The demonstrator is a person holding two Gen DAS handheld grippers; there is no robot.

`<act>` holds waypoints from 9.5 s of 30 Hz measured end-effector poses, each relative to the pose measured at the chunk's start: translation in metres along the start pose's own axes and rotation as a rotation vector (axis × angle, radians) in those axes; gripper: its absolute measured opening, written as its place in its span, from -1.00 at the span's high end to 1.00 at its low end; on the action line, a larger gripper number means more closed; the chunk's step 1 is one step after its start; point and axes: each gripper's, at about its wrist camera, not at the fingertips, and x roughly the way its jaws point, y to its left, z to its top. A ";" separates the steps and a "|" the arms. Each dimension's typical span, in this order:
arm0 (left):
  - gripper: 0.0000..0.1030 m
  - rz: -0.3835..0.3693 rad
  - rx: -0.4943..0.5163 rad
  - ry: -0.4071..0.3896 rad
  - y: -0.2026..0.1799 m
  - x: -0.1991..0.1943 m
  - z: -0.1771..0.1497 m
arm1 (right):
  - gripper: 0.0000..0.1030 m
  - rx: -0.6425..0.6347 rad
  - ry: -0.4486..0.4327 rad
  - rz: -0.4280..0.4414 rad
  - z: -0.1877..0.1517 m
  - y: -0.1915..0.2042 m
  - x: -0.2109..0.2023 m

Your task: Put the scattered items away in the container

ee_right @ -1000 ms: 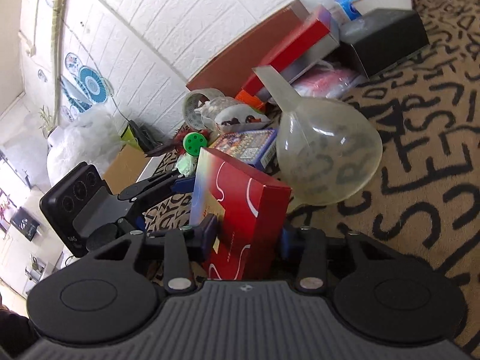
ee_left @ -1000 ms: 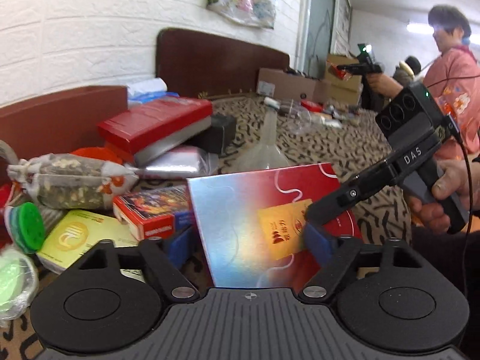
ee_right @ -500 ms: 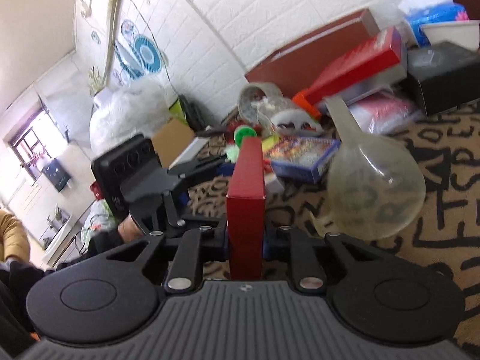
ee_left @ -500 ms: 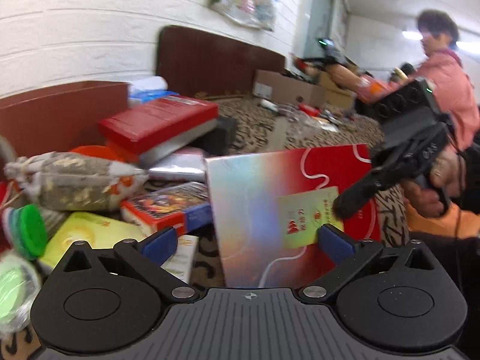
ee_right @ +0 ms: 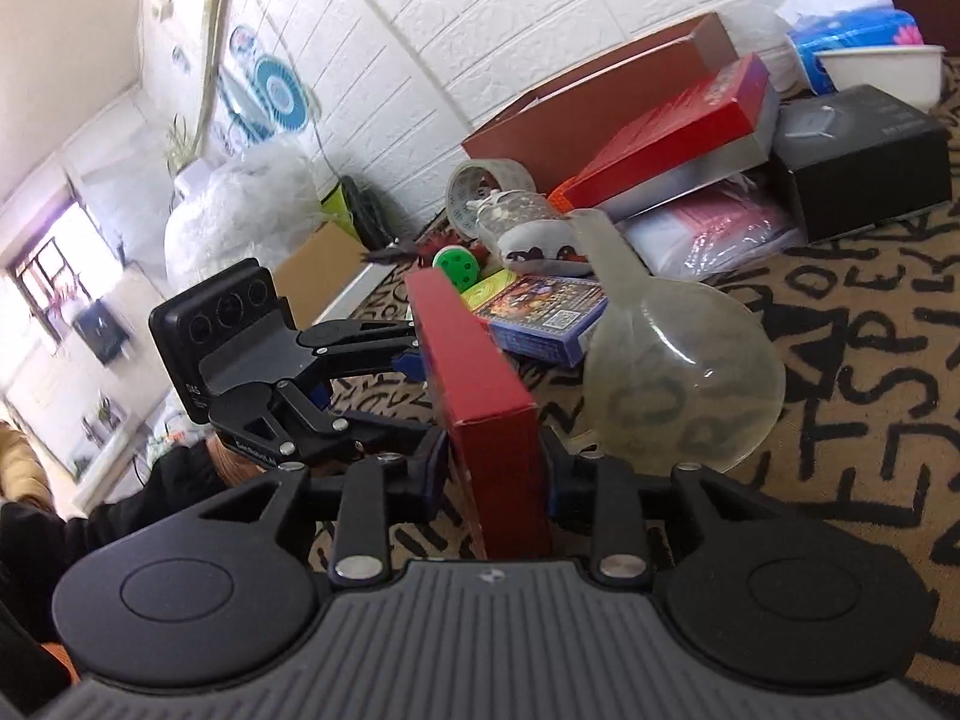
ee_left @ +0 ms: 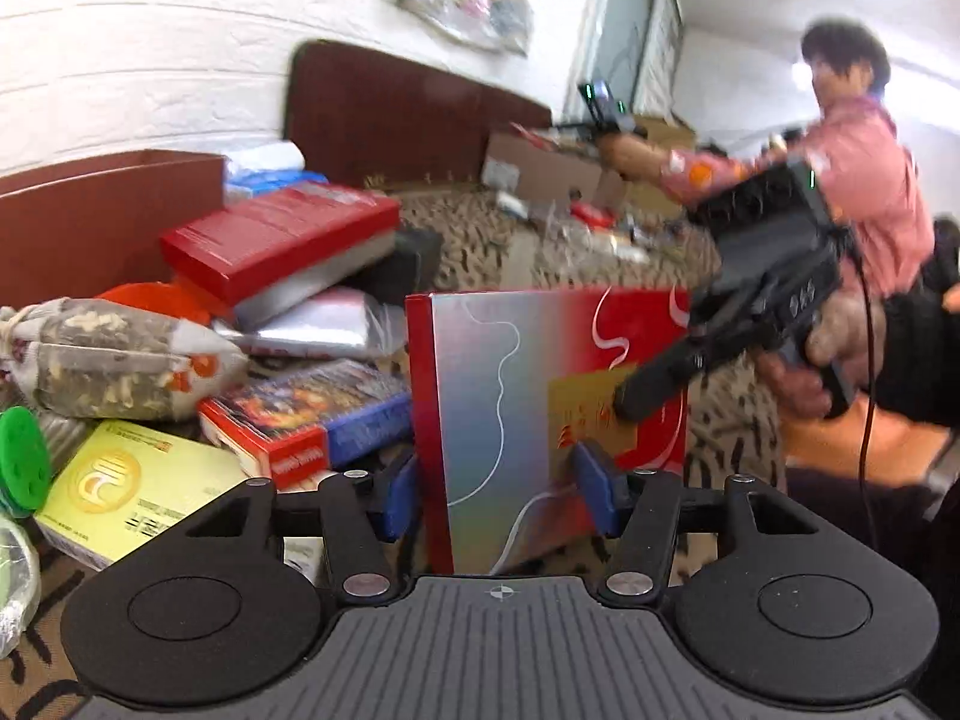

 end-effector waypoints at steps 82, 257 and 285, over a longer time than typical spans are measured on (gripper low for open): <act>-0.99 1.039 -0.055 0.031 -0.027 -0.065 0.028 | -0.96 0.099 -0.191 -0.114 0.028 0.065 0.006; -1.00 1.054 0.038 0.125 0.027 -0.005 0.006 | -0.65 -0.601 0.054 -0.163 0.084 0.068 0.103; -1.00 0.732 0.177 0.122 -0.112 0.126 0.023 | -0.64 -0.362 -0.124 -0.345 0.014 0.017 -0.002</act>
